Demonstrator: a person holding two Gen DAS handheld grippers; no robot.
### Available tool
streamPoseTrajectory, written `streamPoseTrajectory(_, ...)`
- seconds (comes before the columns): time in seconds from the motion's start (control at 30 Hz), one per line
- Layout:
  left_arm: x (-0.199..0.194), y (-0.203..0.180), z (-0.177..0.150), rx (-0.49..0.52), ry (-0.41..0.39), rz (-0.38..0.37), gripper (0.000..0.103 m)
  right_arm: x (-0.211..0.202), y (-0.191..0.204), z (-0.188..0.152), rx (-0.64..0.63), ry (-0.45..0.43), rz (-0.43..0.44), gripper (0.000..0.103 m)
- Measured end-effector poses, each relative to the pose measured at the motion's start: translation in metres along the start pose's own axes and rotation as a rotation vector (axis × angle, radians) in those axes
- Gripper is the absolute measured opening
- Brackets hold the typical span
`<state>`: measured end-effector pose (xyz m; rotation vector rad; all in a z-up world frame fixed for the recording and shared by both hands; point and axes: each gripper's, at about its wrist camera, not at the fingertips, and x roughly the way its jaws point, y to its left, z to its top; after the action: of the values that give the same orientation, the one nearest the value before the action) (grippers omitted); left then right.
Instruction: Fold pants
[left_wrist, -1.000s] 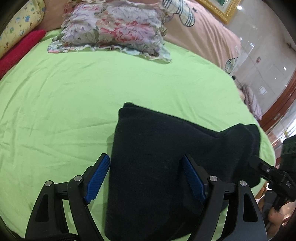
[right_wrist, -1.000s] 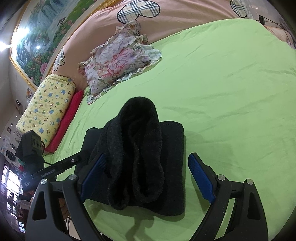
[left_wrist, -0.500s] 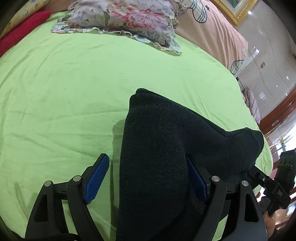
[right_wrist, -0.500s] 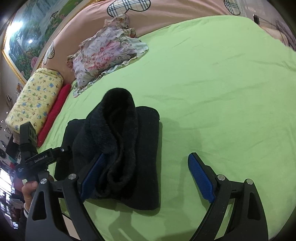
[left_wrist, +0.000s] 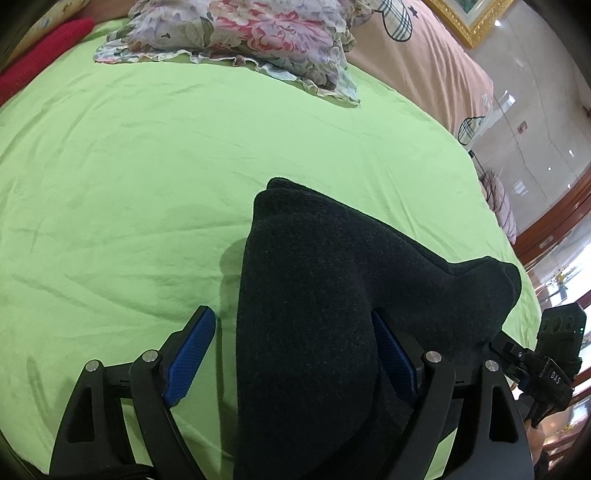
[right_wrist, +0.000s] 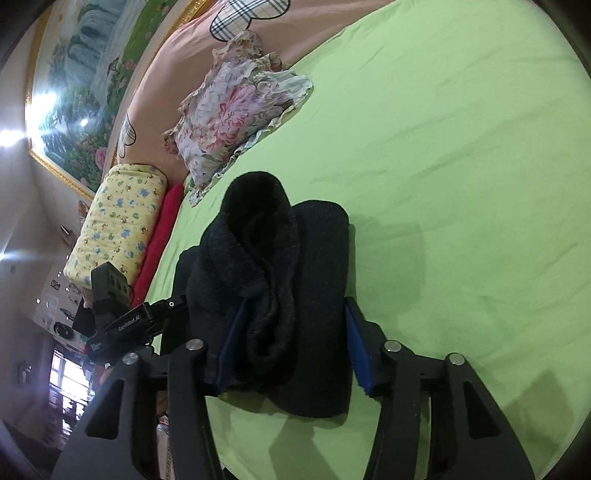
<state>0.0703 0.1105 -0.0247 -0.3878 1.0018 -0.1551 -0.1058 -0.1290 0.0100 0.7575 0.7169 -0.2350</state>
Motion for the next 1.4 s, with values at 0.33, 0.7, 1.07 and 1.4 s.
streamPoseTrajectory(0.33, -0.004, -0.01, -0.002, 0.015, -0.004, -0.041, 0.05, 0.0, 0.001, 0.002, 0.007, -0.002, 0.045, 0.047)
streamPoseTrajectory(0.7, -0.034, -0.022, -0.006, 0.023, -0.043, -0.045, 0.036, -0.007, 0.015, 0.005, -0.024, -0.02, 0.054, 0.043)
streamPoseTrajectory(1.07, -0.072, -0.023, -0.012, 0.019, -0.097, 0.031, 0.035, -0.006, 0.037, 0.008, -0.07, -0.018, 0.089, 0.043)
streamPoseTrajectory(1.4, -0.113, -0.003, -0.016, -0.015, -0.174, 0.105, 0.035, 0.017, 0.066, 0.013, -0.122, 0.022, 0.142, 0.043)
